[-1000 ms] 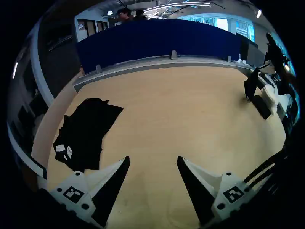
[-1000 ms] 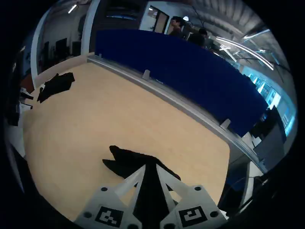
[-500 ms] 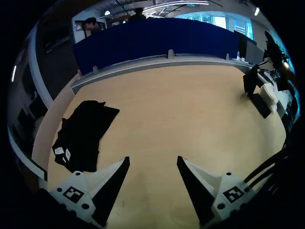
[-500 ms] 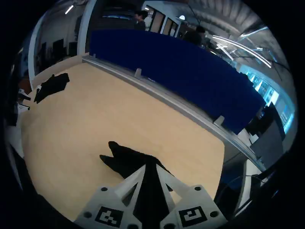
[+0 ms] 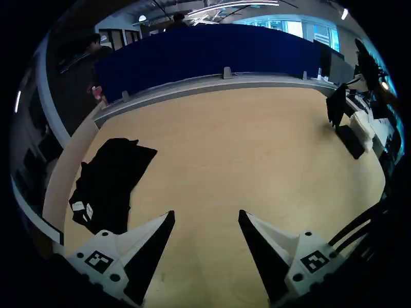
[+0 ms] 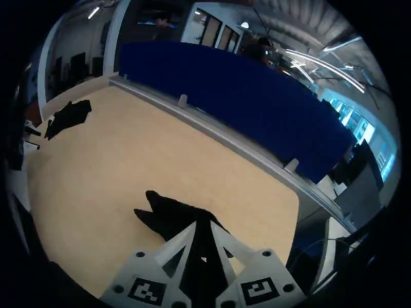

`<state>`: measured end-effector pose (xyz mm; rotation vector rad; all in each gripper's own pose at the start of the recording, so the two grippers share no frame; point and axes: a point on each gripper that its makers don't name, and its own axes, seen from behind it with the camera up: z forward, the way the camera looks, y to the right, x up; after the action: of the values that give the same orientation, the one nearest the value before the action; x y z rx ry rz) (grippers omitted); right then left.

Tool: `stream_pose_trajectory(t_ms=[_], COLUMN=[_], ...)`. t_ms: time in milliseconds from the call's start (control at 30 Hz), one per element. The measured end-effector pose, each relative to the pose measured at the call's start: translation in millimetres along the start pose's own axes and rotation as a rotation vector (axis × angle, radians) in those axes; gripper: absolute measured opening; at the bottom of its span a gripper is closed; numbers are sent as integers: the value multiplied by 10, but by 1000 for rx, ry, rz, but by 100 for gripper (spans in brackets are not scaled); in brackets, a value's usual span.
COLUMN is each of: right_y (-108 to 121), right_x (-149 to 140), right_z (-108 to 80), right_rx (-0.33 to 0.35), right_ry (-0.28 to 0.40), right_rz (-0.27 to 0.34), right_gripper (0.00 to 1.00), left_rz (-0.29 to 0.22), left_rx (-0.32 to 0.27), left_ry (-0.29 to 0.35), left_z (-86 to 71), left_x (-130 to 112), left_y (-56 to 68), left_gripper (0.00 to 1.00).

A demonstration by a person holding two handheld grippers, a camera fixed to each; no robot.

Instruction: Fold towel

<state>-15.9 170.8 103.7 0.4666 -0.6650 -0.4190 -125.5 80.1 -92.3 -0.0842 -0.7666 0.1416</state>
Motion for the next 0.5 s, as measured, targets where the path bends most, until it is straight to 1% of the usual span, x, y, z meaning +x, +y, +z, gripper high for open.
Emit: stream_pose_trajectory(t_ms=[200, 500], right_y=[27, 47], right_x=[10, -84], right_z=[-19, -37], right_rx=[-2, -2], right_ry=[3, -7], right_rz=[-3, 3], right_gripper=[4, 4], left_rz=[-2, 3], left_rx=[-2, -4], left_ry=[-2, -2], left_z=[25, 55], left_x=[-3, 22], left_y=[15, 67], left_gripper=[92, 92])
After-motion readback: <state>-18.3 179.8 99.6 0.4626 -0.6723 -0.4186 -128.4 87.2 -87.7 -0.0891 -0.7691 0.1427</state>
